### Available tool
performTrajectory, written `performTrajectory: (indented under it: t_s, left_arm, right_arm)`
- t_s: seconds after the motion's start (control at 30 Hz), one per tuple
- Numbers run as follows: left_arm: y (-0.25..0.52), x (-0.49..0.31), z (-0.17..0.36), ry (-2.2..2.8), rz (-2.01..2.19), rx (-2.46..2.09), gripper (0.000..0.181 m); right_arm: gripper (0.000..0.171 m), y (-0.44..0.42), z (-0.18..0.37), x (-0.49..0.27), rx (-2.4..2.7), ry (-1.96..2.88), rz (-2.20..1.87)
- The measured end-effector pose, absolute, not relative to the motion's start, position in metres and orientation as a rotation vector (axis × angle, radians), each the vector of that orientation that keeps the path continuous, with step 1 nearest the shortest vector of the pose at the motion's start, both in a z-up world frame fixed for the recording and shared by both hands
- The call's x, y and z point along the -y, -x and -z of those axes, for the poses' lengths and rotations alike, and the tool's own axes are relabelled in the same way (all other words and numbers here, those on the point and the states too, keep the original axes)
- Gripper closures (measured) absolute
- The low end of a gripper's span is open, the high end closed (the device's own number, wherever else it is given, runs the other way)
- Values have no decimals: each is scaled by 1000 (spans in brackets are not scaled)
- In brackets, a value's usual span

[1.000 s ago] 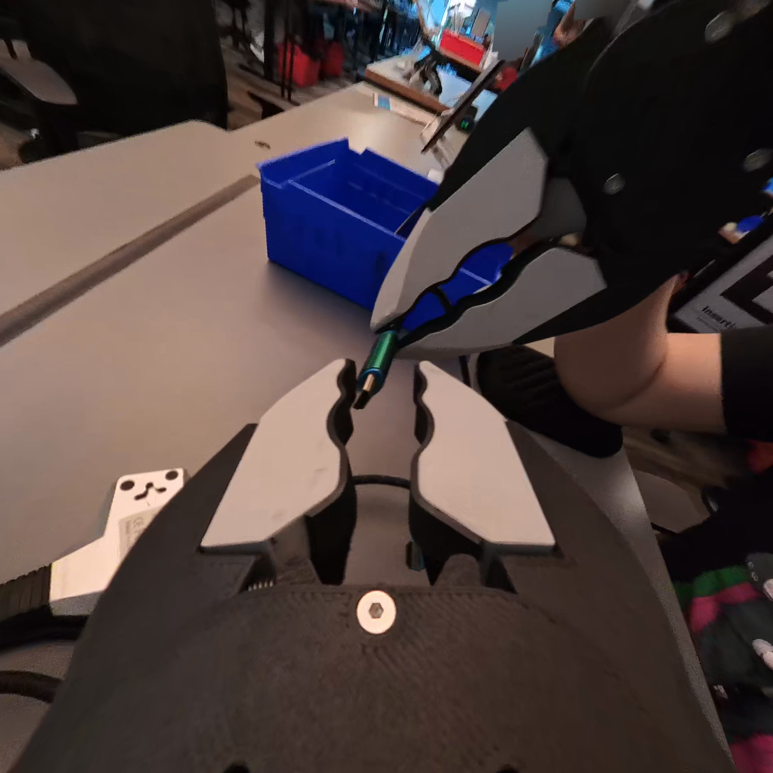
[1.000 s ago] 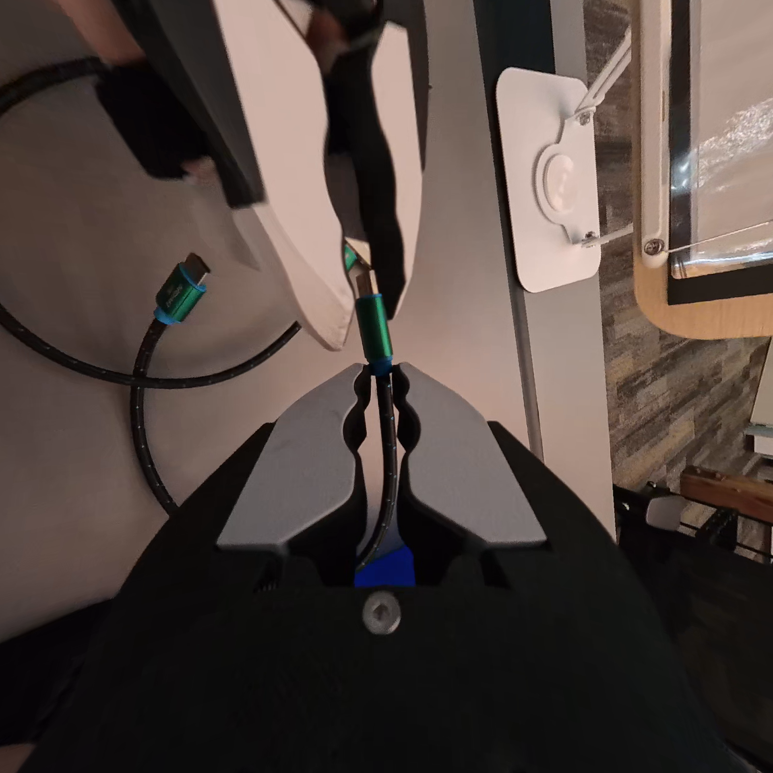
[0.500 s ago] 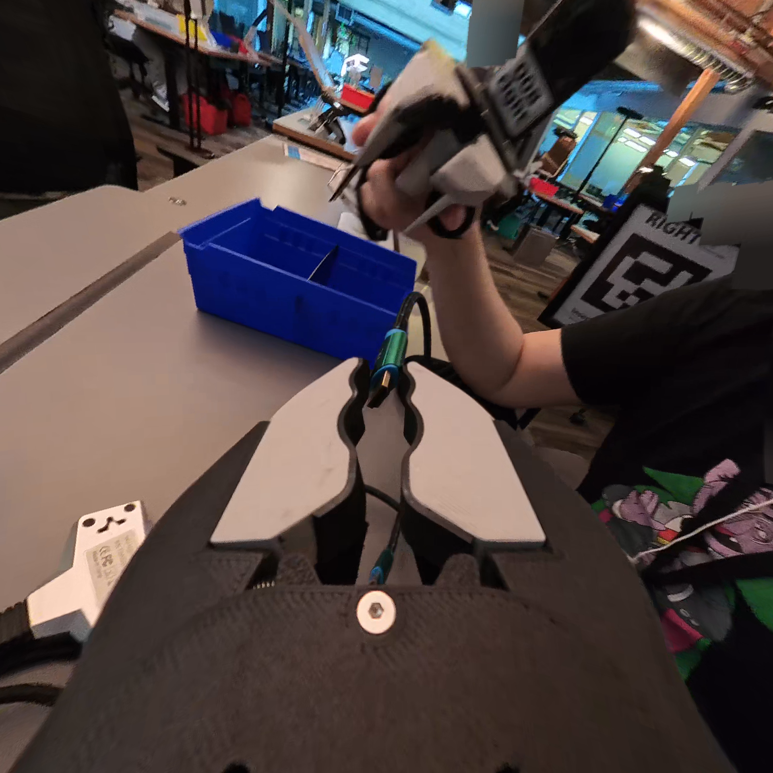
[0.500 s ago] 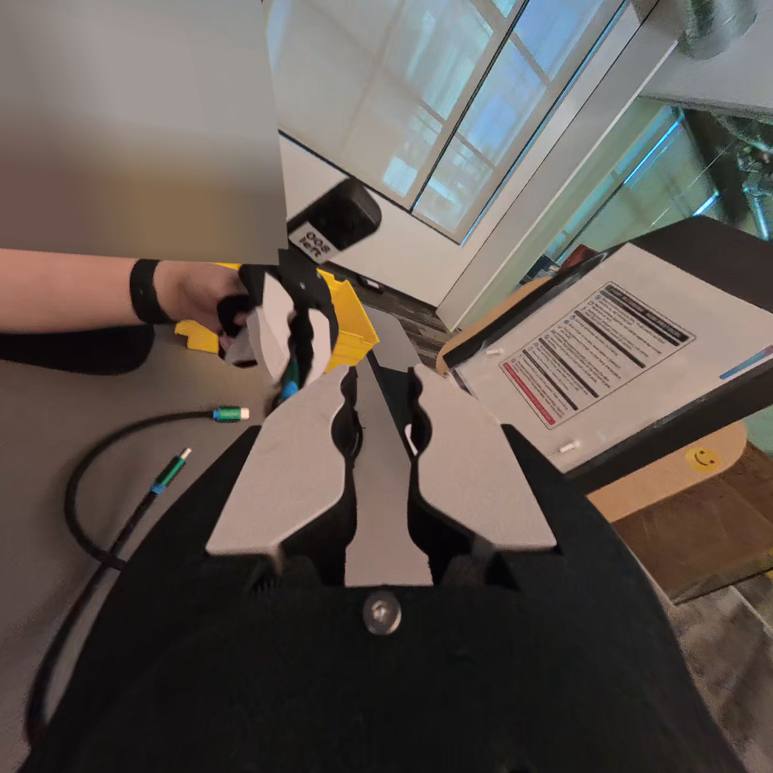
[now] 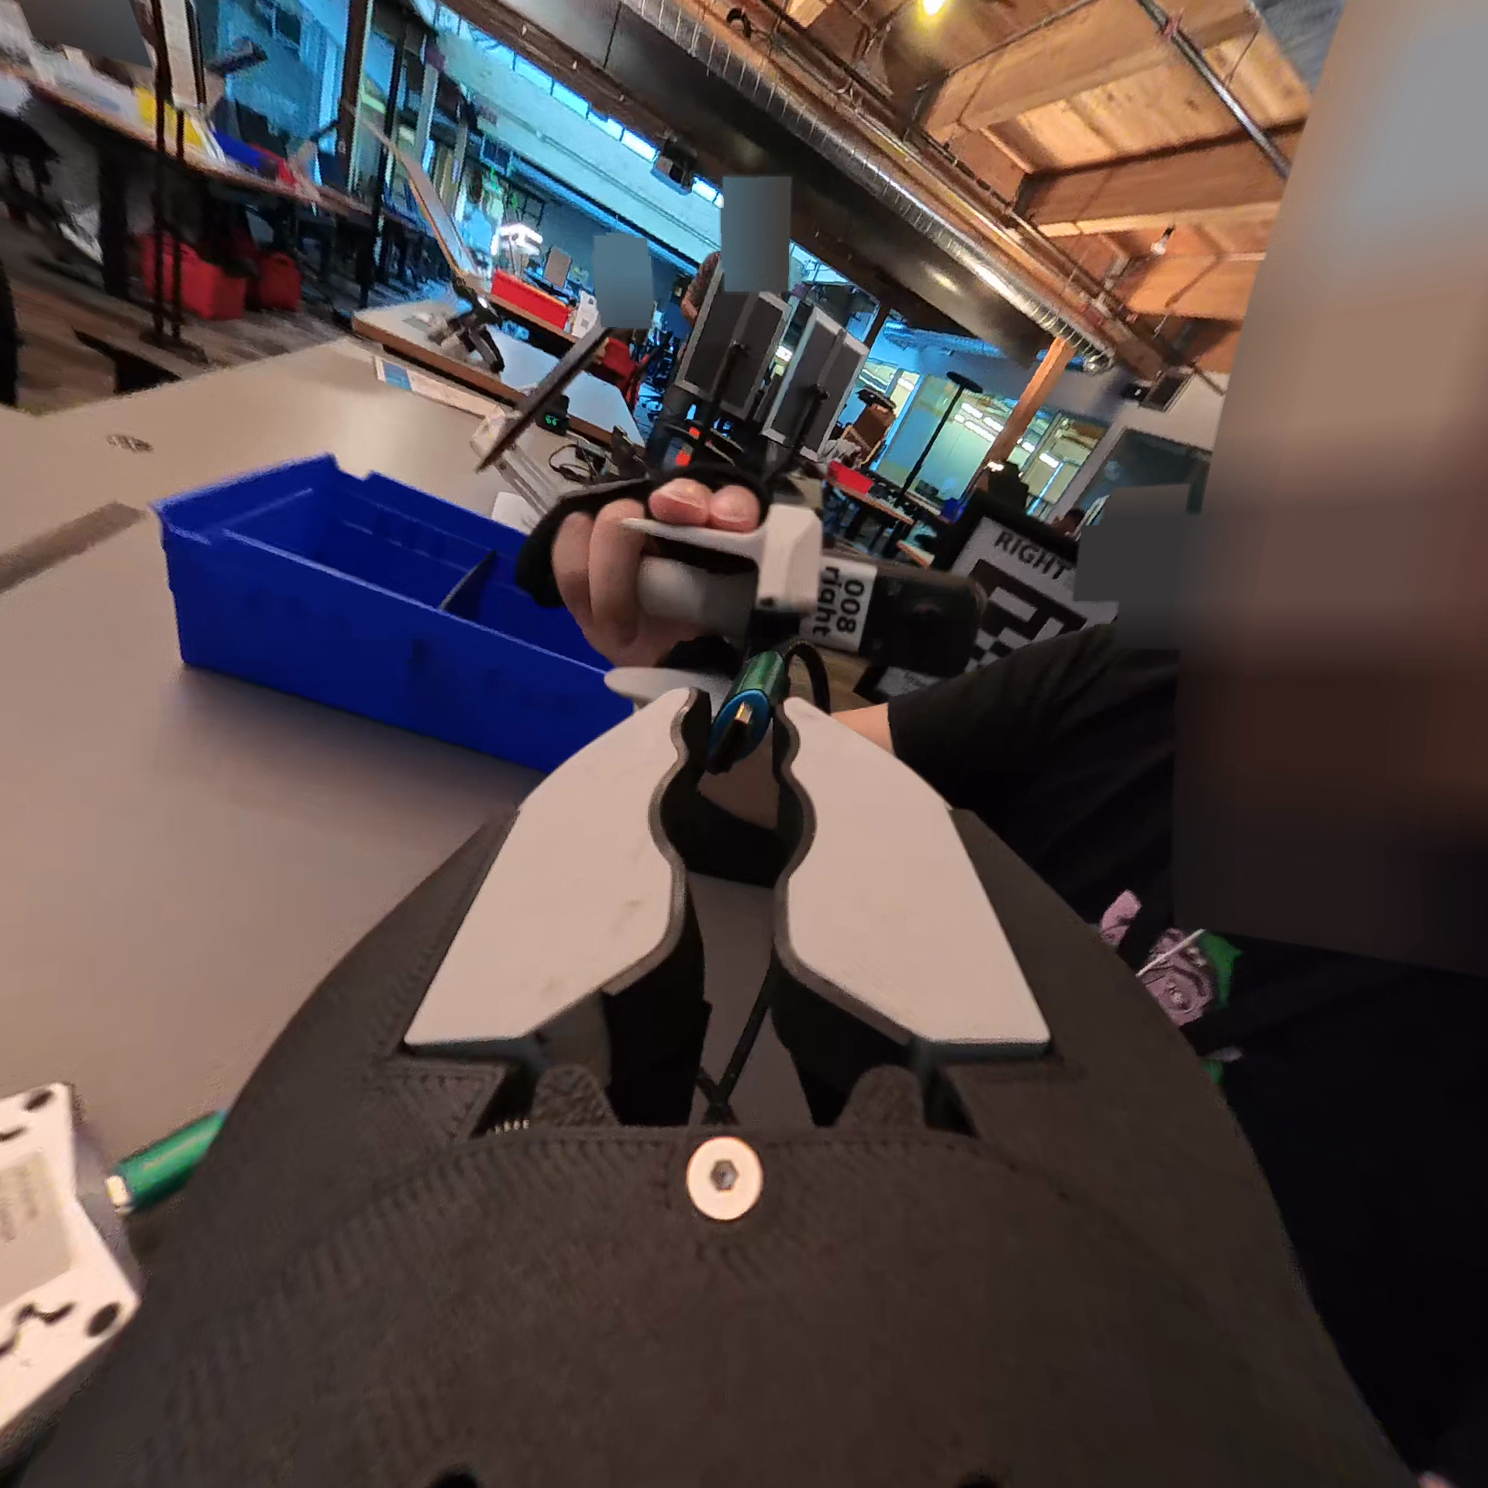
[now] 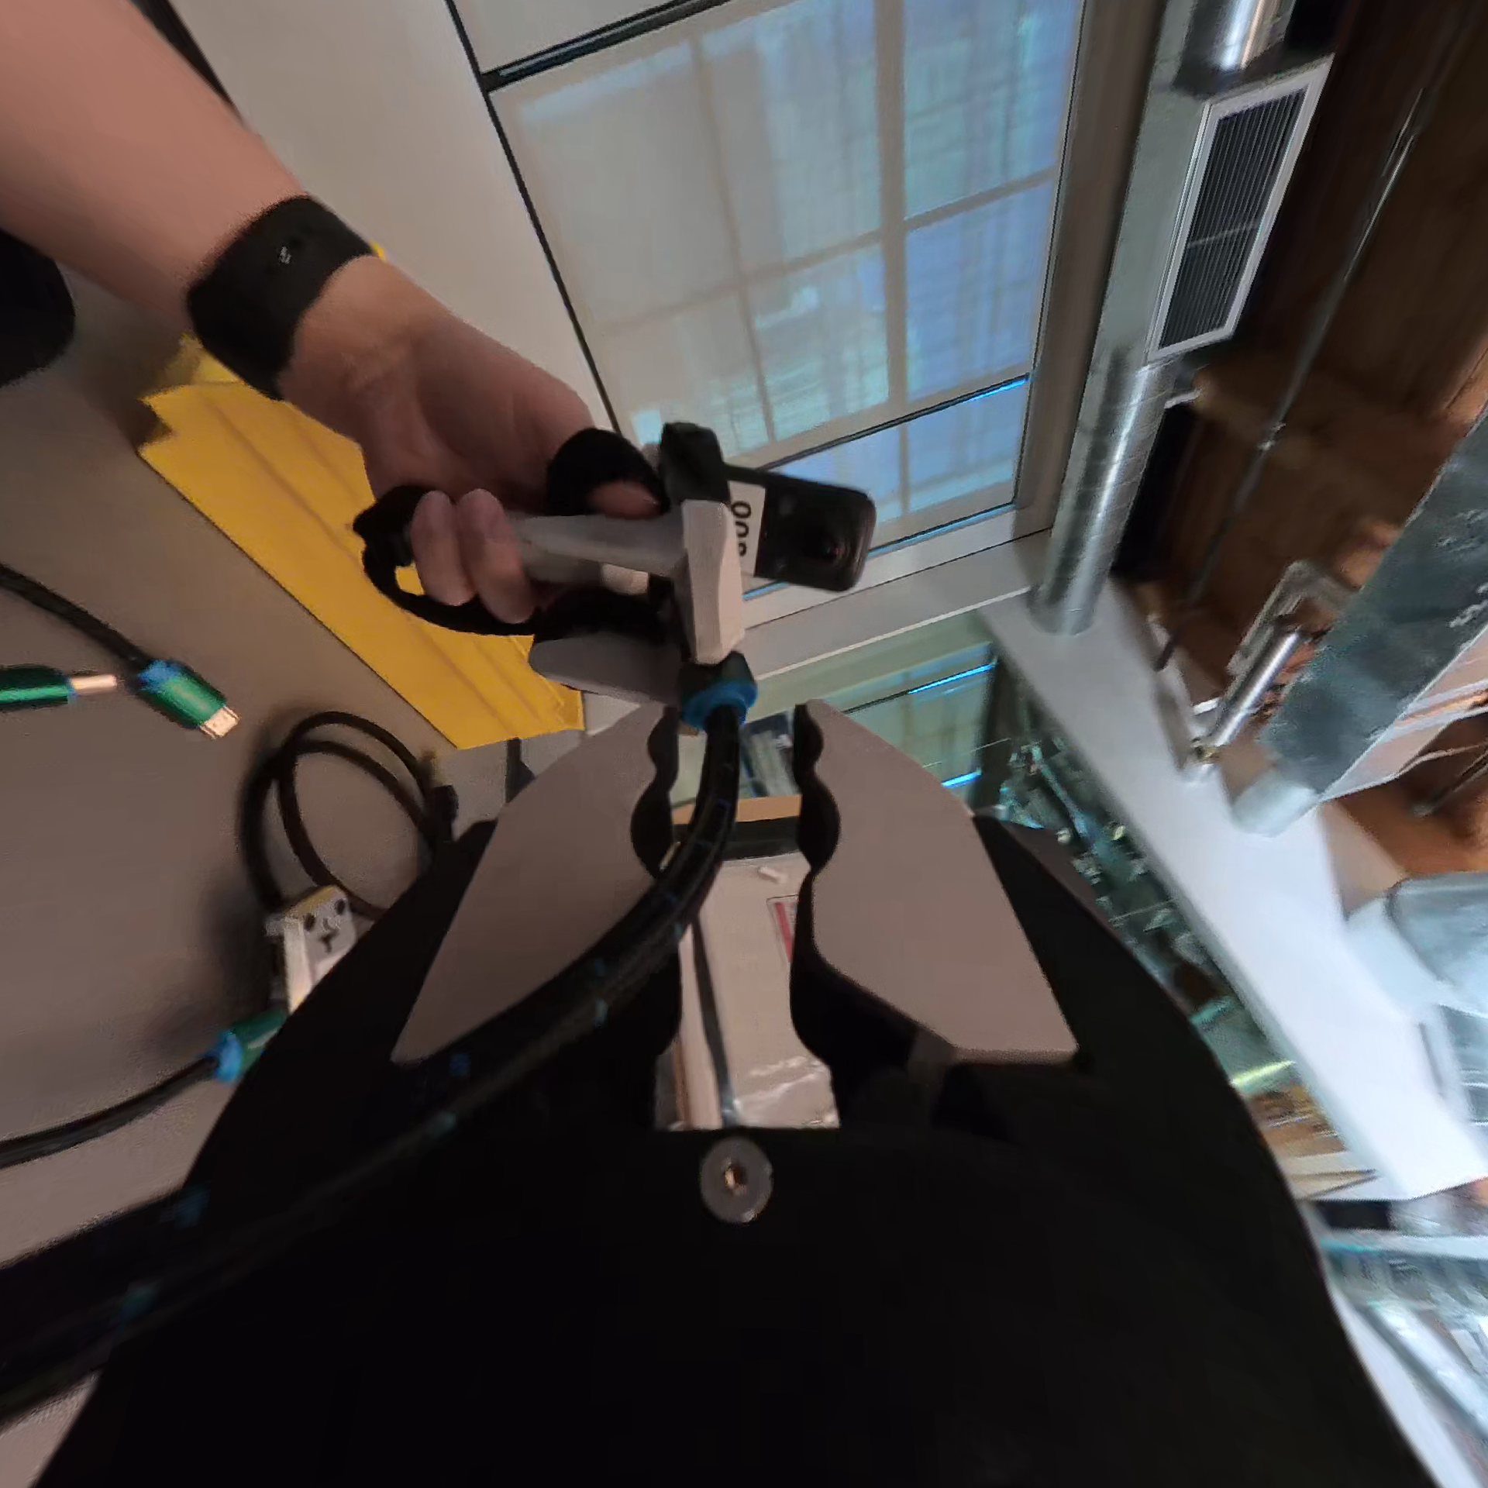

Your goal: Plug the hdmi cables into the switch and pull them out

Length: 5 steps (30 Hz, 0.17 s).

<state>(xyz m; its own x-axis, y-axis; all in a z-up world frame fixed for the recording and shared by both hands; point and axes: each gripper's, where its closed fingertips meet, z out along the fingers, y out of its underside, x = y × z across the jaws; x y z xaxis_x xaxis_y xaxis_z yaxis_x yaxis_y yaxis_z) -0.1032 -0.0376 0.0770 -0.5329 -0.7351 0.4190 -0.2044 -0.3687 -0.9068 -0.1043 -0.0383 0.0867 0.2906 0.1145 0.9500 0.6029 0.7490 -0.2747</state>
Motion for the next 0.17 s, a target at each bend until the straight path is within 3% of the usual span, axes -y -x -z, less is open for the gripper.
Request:
performTrajectory:
  t_s: [0.17]
  left_arm:
    - [95,28,-66,1484,2128,-1363,168]
  right_arm:
    - [162,108,-76,41,1345,634,465]
